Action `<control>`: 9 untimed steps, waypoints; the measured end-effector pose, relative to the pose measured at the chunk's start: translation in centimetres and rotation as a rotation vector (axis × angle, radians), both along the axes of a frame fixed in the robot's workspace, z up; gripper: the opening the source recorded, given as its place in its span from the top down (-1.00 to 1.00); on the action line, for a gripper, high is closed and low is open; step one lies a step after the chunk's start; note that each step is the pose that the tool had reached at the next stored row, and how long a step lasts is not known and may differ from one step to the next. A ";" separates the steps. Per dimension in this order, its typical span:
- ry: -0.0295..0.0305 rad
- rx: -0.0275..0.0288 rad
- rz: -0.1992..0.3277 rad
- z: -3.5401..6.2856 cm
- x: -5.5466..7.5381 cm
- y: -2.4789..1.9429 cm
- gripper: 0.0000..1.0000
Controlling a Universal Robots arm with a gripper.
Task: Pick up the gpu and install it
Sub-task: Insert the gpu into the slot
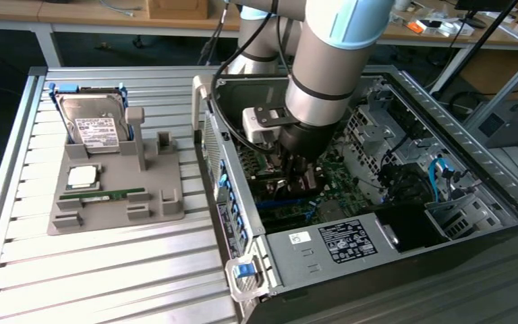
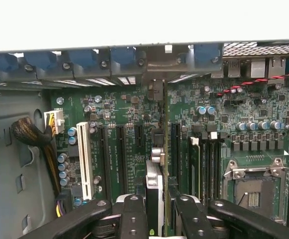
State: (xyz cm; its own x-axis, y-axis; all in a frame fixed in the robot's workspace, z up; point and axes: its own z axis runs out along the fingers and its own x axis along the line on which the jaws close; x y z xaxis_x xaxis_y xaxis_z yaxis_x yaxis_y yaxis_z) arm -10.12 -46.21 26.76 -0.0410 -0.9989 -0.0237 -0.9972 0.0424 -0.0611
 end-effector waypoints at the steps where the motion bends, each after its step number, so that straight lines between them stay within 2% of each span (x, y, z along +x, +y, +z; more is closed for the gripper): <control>1: 0.0001 -0.0002 0.000 -0.04 0.0 0.00 0.47; 9: 0.0001 -0.0001 0.000 -0.16 -0.2 0.00 0.47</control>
State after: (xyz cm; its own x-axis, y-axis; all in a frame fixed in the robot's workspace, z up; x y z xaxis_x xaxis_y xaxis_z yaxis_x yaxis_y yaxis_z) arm -10.32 -46.21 26.60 -0.0409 -0.9989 -0.0236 -0.9972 0.0422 -0.0610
